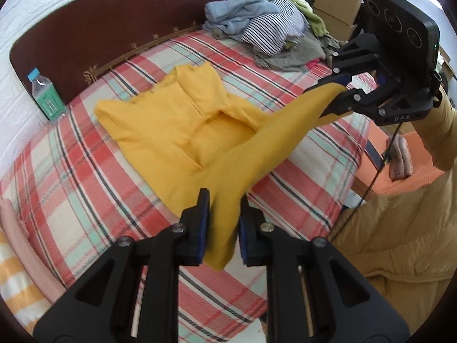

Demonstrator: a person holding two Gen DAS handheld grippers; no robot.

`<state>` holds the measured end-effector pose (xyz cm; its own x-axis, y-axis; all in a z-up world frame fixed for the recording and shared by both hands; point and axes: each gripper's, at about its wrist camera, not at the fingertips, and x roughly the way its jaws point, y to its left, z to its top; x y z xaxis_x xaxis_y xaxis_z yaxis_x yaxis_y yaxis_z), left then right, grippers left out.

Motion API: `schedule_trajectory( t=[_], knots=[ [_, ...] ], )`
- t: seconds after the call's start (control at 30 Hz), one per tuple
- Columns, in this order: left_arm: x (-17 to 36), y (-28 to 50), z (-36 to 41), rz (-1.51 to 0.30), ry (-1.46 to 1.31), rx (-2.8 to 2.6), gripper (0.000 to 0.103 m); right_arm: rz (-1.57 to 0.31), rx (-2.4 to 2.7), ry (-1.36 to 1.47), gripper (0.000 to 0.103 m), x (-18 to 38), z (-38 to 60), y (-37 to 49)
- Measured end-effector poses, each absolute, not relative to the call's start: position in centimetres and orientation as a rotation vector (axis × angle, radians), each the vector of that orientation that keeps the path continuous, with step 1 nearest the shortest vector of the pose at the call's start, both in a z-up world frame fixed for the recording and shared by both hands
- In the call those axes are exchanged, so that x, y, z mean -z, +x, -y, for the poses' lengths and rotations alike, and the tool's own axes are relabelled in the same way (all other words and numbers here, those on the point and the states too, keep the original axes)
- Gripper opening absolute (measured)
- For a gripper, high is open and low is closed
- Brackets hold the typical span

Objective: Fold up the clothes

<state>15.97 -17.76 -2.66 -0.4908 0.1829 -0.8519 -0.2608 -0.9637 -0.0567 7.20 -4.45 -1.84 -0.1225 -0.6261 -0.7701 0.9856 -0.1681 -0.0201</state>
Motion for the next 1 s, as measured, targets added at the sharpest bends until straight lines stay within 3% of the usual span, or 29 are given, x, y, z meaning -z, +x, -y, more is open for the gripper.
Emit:
schedule_trajectory(
  t=[0.4,1.0],
  knots=[
    [0.3,6.5,22.2,-0.073,-1.443,-2.563,0.020,-0.645,1.701,0.750,0.013,0.3,8.4,-1.2],
    [4.8,-1.8,28.0,0.161,-1.606,-2.547,0.024,-0.592,1.673,0.902,0.014,4.8,14.1,-9.9]
  ],
)
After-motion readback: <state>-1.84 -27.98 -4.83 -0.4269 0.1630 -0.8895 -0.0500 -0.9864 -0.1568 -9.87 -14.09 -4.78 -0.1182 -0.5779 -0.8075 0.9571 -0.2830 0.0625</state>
